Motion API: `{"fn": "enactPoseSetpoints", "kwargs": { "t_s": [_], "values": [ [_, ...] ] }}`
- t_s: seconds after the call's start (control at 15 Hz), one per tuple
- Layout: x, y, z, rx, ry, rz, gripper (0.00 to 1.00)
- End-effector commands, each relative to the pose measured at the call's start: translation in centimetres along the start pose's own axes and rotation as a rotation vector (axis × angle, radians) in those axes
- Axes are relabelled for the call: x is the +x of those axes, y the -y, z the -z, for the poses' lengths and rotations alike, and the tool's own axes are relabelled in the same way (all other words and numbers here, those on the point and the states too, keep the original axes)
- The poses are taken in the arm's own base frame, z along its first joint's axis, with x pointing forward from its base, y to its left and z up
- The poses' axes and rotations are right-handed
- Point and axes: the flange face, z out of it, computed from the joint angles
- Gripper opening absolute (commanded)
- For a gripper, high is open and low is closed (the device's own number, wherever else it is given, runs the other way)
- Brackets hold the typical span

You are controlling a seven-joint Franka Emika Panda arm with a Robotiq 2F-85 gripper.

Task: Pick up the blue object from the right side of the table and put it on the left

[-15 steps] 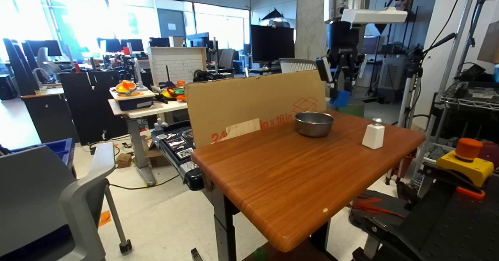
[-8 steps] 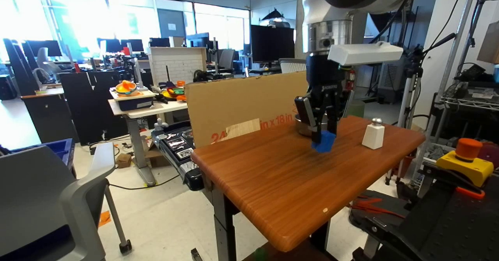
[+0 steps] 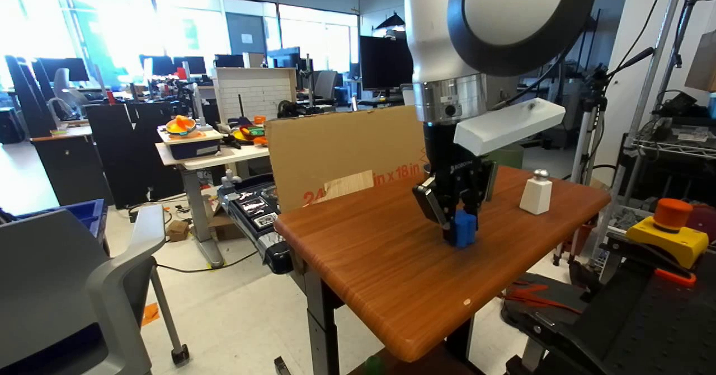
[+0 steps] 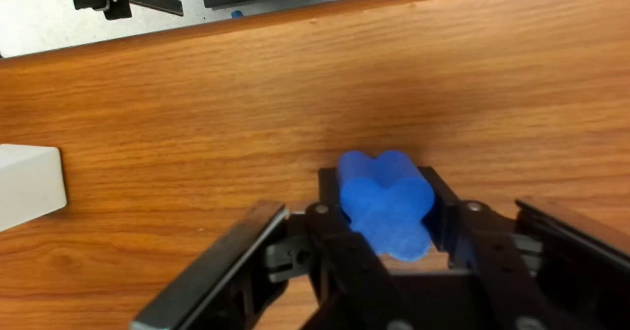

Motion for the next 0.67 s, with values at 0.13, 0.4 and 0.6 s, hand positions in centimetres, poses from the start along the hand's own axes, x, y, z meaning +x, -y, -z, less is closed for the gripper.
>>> {"fn": "enactPoseSetpoints", "kwargs": {
  "t_s": [0.13,0.4,0.6],
  "values": [
    [-1.0,-0.5,0.5,-0.052,0.031,0.033,0.84],
    [-3.1,-2.7,3.1,-0.036,0.002,0.082,1.0],
    [-5.1,-6.1,5.4,-0.016,0.004,0.131,1.0]
  ]
}}
